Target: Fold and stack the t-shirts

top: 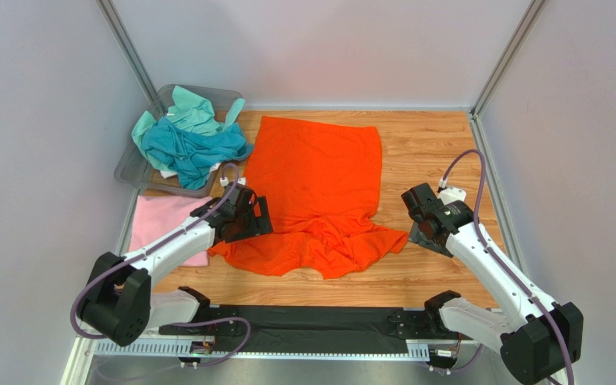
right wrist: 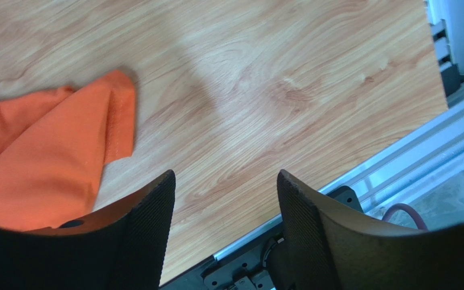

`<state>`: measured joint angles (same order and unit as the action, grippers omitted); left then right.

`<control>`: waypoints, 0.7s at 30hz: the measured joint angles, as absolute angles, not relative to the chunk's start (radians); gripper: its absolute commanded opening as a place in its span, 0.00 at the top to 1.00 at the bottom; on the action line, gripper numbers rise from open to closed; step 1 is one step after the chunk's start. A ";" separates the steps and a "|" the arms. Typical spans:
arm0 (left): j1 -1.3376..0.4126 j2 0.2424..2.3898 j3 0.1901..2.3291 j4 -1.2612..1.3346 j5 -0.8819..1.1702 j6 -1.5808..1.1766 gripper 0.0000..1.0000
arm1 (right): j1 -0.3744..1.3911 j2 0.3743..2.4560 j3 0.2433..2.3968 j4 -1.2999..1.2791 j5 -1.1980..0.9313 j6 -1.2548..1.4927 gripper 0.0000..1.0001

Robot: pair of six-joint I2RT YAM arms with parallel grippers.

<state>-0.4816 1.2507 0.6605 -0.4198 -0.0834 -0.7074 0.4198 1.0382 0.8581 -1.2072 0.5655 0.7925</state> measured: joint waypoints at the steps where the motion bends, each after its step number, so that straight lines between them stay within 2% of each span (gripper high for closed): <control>1: -0.482 1.236 0.661 -0.425 -0.080 -0.707 0.00 | 0.420 1.037 0.858 -1.196 0.541 0.780 0.34; 10: -0.482 1.134 0.660 -0.436 -0.068 -0.704 0.00 | 0.472 0.999 0.674 -0.780 0.131 0.741 0.33; 21: -0.482 1.214 0.646 -0.434 -0.064 -0.704 0.00 | 0.490 1.242 0.666 -0.603 0.076 0.805 0.37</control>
<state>-0.4816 1.2140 0.6460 -0.4343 -0.0643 -0.7044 0.4900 1.2423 0.6662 -0.6033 0.0757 0.8051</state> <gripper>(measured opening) 0.996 0.631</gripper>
